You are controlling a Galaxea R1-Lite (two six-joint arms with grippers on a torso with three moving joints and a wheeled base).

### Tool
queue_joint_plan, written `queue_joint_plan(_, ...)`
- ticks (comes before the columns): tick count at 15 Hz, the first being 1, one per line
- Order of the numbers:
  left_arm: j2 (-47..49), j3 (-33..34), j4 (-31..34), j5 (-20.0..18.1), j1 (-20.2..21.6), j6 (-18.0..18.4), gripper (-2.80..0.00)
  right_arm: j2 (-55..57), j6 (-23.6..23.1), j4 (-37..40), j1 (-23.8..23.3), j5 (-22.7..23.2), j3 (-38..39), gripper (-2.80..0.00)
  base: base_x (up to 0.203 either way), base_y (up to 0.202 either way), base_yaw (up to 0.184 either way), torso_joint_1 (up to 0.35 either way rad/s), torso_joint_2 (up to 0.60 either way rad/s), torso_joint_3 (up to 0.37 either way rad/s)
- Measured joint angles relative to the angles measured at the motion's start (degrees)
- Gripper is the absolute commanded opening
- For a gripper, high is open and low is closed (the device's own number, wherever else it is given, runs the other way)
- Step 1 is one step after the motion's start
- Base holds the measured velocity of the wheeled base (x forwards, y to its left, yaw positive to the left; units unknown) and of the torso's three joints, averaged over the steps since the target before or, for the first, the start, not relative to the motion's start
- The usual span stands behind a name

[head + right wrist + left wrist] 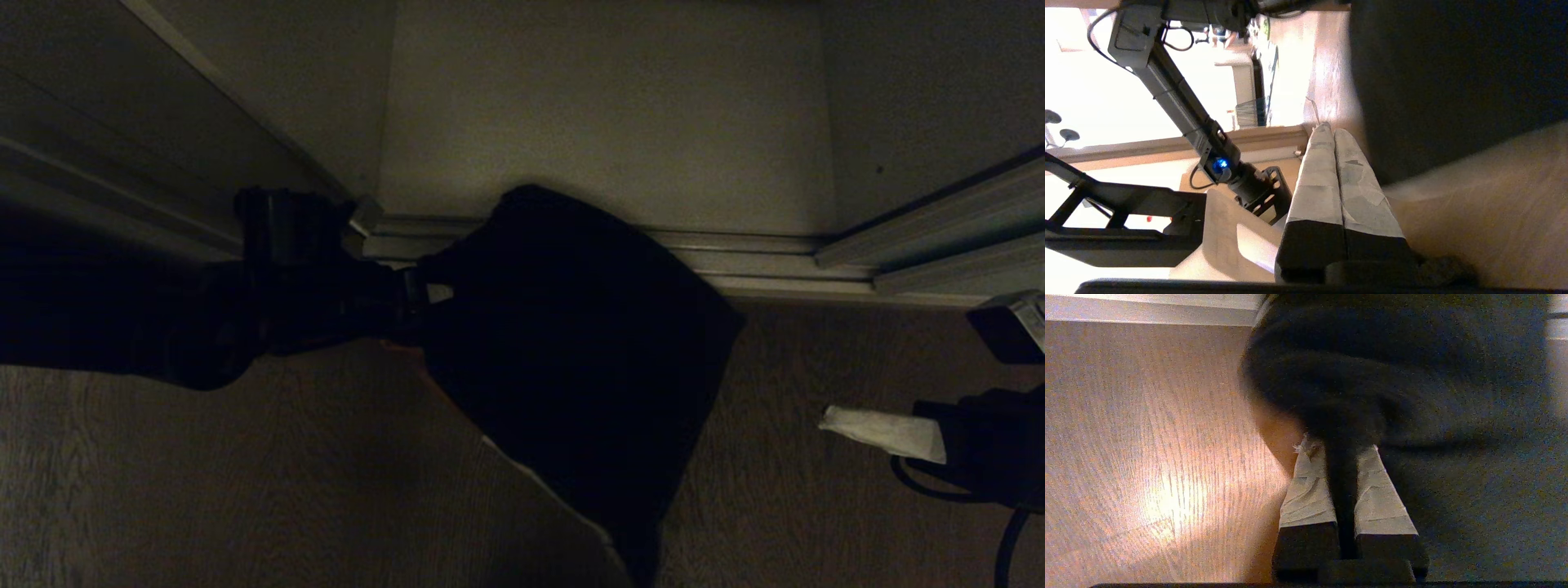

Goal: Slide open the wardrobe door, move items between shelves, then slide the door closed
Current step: Place the pillow on the lower shelf

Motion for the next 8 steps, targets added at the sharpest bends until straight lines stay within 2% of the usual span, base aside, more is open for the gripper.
queue_joint_plan(5, -4.58, -1.76, 3.57, -0.87, -0.90, -2.34, -2.80, 0.20, 0.06, 0.11, 0.05, 0.18, 0.11, -2.80, 0.000, 0.000, 0.000, 0.000, 0.00, 0.000)
queue_joint_plan(8, -3.36, -7.08, 3.39, -0.91, -1.52, -3.88, -2.80, 1.91, 0.04, 0.17, 0.02, 0.25, -0.59, -2.80, 0.000, 0.000, 0.000, 0.000, 0.00, 0.000)
